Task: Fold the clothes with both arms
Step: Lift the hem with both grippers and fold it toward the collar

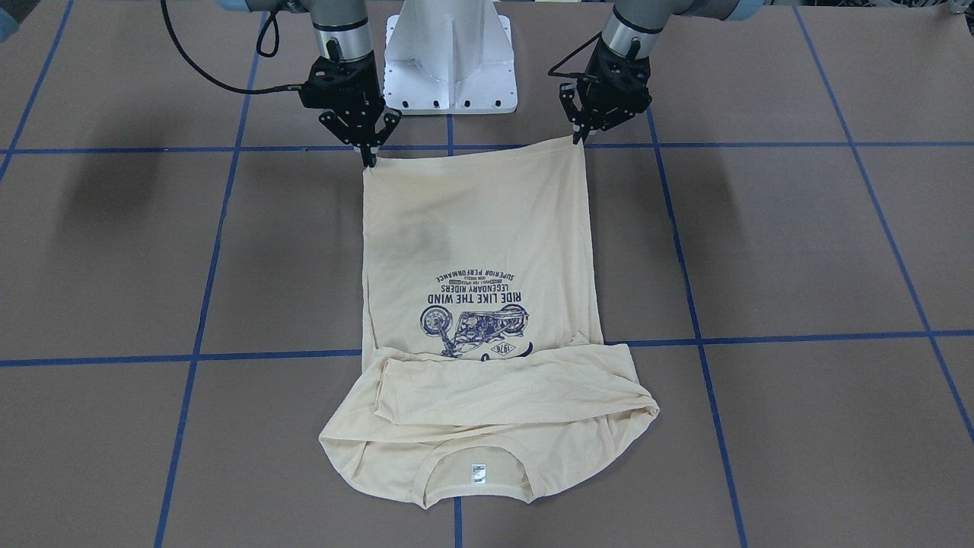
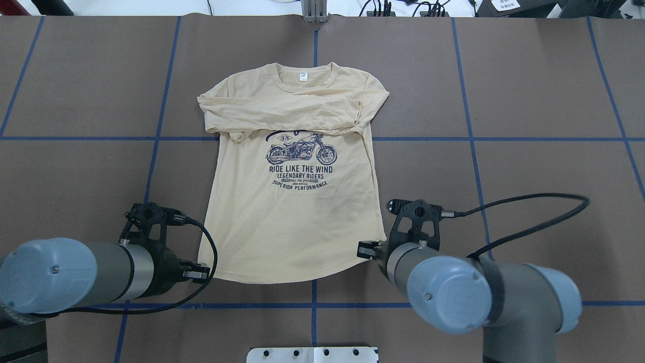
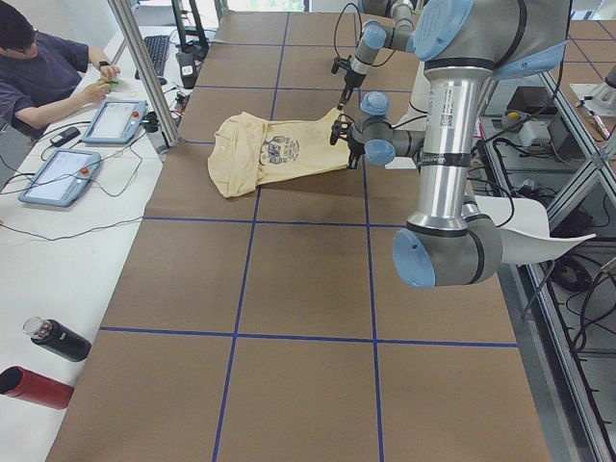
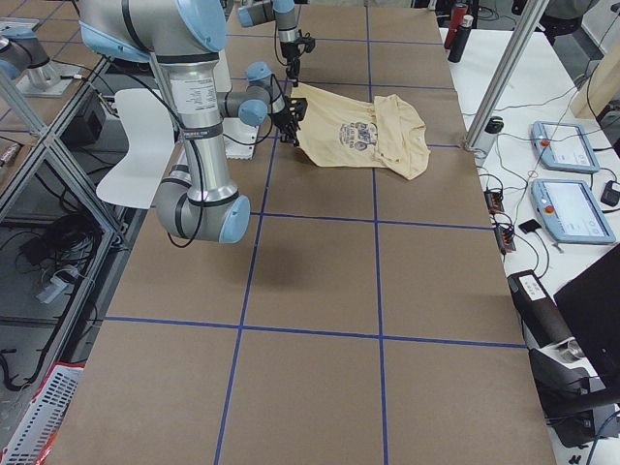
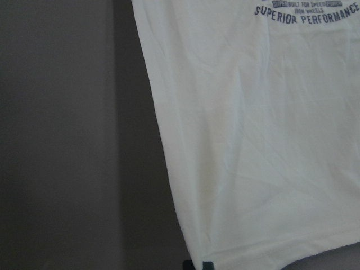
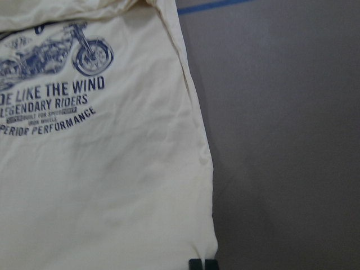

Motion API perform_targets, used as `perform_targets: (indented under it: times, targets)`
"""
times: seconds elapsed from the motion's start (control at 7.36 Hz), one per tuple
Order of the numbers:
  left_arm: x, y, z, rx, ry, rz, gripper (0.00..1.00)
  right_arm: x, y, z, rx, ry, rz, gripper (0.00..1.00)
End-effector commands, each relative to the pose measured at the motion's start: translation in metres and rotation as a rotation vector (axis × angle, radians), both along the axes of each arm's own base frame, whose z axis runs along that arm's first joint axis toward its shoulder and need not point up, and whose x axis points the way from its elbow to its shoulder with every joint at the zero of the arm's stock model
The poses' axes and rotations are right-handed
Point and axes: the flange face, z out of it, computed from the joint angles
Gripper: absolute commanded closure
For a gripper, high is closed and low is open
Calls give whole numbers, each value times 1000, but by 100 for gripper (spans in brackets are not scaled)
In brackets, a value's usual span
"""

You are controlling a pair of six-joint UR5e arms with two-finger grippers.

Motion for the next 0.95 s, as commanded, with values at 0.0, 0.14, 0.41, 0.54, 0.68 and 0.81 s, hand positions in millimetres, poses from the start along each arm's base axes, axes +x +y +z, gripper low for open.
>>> perform_targets:
  times: [0.0,0.14,0.41,0.54,0.68,0.81]
  targets:
    - [-51,12,-58,-30,63,66,100,94,-19,-47,-63,-90,-83,100]
    - [-79,26,-93,-39,92,100,100,130,3,-65,-99,-111,-142,100]
    - [-108,47,-135,-35,169,158,100,173,90,-86,-120,-109,-346,100]
    - [-106,77,-142,-45,196,235,100,172,109,-88,-123,-107,-393,100]
    - [-102,81,-142,-72,193,234,100,170,106,-87,-104,-96,-366,100]
    - [-97,79,-139,-74,181,229,100,160,92,-78,-79,-48,-298,100]
